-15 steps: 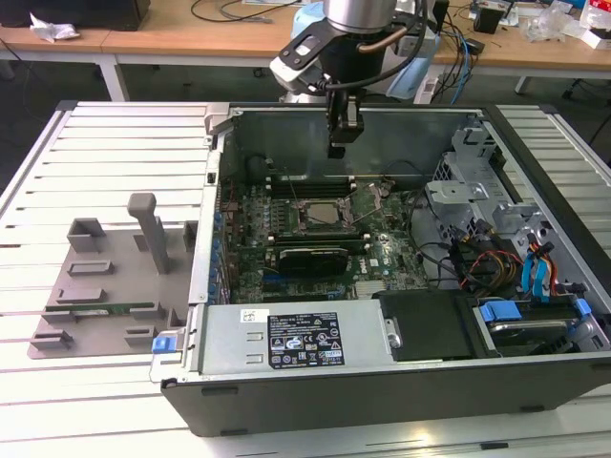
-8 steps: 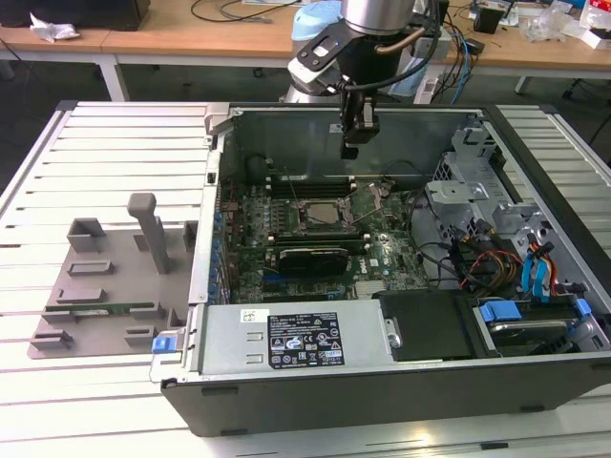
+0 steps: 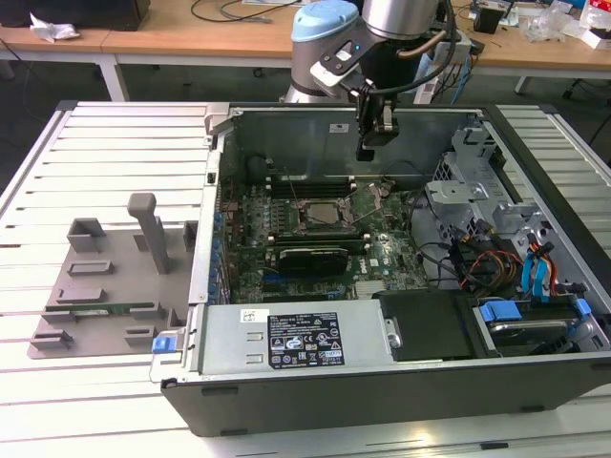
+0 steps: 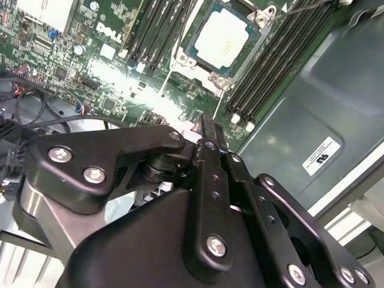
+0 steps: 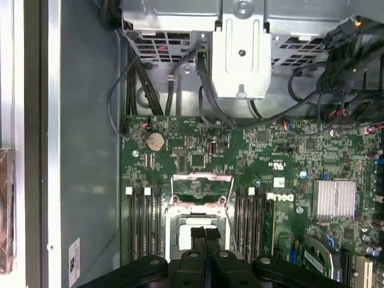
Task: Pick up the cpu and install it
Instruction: 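Close the cpu cover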
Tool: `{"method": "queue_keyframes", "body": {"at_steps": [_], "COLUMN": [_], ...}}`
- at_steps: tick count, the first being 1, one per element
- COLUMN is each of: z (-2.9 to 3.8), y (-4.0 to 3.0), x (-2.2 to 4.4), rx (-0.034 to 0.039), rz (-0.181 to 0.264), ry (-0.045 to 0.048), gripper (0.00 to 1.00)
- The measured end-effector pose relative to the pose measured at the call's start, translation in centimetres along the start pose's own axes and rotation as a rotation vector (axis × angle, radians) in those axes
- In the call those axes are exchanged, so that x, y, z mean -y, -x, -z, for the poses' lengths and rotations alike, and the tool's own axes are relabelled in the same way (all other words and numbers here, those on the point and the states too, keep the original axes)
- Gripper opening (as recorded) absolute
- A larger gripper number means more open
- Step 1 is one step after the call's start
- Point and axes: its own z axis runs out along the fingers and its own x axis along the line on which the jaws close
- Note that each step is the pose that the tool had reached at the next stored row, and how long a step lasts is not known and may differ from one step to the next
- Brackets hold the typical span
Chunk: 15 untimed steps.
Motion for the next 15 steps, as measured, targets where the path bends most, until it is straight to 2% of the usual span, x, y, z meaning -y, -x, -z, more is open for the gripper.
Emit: {"method": "queue_keyframes", "body": {"at_steps": [2, 4, 6, 8, 11, 15], "z": [-0.05, -0.07, -0.11, -0.14, -0.21, -0.30], "y": [0.01, 0.01, 0.02, 0.03, 0.04, 0.06], "x": [-0.54, -0.81, -1.43, -1.72, -2.63, -3.35], "rx": [0.0000, 0.0000, 0.0000, 0.0000, 0.0002, 0.0002], "rz": [0.000, 0.000, 0.000, 0.000, 0.000, 0.000], "ry": [-0.0002, -0.0002, -0.0005, -0.0005, -0.0009, -0.0010], "gripper": [0.11, 0.11, 0.11, 0.11, 0.11, 0.11]}}
